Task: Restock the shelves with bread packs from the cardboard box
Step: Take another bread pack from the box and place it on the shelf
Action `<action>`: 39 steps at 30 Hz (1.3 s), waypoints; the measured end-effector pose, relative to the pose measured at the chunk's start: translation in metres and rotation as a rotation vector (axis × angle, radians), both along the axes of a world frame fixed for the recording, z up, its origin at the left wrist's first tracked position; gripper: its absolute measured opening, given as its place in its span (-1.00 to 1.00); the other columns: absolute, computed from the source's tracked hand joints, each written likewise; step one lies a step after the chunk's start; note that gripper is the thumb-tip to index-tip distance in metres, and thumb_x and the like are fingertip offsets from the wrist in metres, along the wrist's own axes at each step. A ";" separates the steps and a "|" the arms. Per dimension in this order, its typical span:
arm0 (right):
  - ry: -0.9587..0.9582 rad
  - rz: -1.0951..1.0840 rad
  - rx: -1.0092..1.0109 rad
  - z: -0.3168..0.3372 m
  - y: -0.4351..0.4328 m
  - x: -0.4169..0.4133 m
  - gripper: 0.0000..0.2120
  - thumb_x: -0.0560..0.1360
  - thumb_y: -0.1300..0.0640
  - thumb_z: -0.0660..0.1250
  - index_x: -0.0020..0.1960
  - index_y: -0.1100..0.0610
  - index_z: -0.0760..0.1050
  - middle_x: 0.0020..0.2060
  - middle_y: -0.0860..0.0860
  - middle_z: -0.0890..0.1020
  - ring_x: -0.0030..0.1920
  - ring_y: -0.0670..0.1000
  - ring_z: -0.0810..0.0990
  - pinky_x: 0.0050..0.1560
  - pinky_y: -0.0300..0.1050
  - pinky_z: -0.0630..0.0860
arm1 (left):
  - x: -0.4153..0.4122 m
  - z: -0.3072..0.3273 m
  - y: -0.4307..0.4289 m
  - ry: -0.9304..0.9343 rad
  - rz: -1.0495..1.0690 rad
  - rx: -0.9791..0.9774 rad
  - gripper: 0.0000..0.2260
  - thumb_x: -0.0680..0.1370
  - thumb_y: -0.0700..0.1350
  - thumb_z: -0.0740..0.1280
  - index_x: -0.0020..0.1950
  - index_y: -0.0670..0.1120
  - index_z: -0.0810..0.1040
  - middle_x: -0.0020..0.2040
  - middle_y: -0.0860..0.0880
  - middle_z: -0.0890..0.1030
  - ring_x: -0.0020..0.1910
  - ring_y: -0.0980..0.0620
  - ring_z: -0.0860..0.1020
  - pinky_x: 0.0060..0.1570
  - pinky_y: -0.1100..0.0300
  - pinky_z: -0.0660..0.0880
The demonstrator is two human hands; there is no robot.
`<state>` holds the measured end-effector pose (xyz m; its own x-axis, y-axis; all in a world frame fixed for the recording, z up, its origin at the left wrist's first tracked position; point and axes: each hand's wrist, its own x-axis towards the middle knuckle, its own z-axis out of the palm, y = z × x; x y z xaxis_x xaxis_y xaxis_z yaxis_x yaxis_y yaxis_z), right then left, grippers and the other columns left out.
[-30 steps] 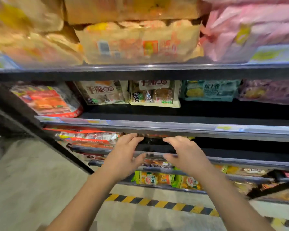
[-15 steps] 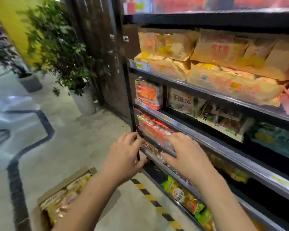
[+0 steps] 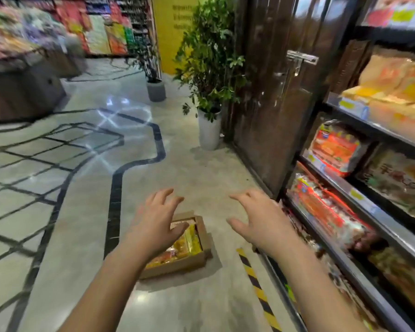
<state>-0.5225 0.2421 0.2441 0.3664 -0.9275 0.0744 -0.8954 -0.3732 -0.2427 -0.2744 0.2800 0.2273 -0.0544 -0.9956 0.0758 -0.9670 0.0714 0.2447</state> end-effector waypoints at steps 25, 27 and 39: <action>0.029 -0.013 0.325 -0.148 -0.188 0.217 -0.52 0.58 -0.08 0.31 0.47 0.00 0.39 0.37 0.03 0.45 0.38 0.09 0.42 0.40 0.04 0.35 | 0.208 -0.123 -0.162 -0.030 0.114 0.362 -0.40 0.55 0.24 0.36 0.54 0.12 0.33 0.58 0.03 0.29 0.57 -0.01 0.21 0.52 0.01 0.26; 0.024 -0.019 0.362 -0.166 -0.220 0.216 -0.52 0.58 -0.07 0.31 0.46 0.02 0.39 0.38 0.04 0.45 0.39 0.11 0.42 0.40 0.04 0.34 | 0.204 -0.138 -0.194 -0.031 0.109 0.394 -0.41 0.56 0.23 0.36 0.55 0.11 0.33 0.58 0.02 0.30 0.57 -0.02 0.22 0.51 0.01 0.27; 0.082 -0.017 0.626 -0.345 -0.343 0.222 -0.52 0.61 -0.04 0.29 0.51 0.01 0.37 0.43 0.05 0.42 0.41 0.12 0.42 0.38 0.07 0.39 | 0.213 -0.314 -0.304 -0.056 0.150 0.656 -0.39 0.56 0.21 0.34 0.56 0.06 0.30 0.56 -0.01 0.31 0.50 -0.07 0.29 0.44 0.03 0.36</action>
<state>-0.3006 -0.1010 -0.1008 0.3326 -0.7922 -0.5116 -0.9249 -0.1682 -0.3409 -0.0614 -0.0240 -0.0864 0.1020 -0.8313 -0.5464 -0.9672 -0.2113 0.1408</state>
